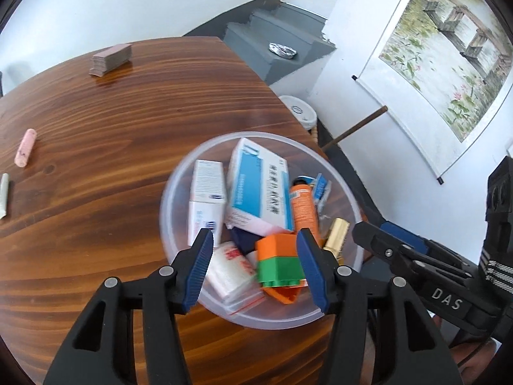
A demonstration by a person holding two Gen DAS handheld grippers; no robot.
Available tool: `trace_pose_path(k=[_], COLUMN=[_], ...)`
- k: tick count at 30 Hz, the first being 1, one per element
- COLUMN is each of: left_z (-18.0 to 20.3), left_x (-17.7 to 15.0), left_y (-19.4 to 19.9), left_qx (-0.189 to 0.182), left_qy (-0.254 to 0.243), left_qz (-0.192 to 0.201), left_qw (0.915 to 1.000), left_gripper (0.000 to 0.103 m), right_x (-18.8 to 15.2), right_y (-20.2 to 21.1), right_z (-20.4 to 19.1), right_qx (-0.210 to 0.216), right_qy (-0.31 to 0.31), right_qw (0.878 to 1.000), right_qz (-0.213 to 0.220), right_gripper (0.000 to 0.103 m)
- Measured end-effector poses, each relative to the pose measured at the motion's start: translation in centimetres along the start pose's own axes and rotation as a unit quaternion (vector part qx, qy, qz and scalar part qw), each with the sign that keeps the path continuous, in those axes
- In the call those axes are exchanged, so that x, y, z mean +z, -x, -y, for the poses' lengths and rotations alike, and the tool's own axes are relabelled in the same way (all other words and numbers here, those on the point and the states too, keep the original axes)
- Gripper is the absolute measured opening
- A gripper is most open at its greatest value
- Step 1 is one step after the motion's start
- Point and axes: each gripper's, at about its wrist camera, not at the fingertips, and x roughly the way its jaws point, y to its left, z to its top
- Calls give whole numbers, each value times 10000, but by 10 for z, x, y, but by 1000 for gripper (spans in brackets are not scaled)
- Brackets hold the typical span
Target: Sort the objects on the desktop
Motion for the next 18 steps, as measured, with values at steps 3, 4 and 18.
trace_pose_path(k=[3, 4, 18], left_z=[-12, -17, -114], left_x=[-2, -4, -15], left_y=[4, 7, 40], left_qx=[151, 226, 1013], left_qy=[39, 54, 766], left_qz=[-41, -37, -23], left_qw=[9999, 9997, 9919], left_gripper=[58, 58, 58], right_x=[0, 0, 1], right_y=[1, 1, -8], right_z=[-10, -15, -86], right_qx=[31, 39, 347], right_qy=[122, 180, 755], right_qw=[9999, 9998, 9965], right_qz=[27, 41, 89], right_gripper=[64, 64, 63])
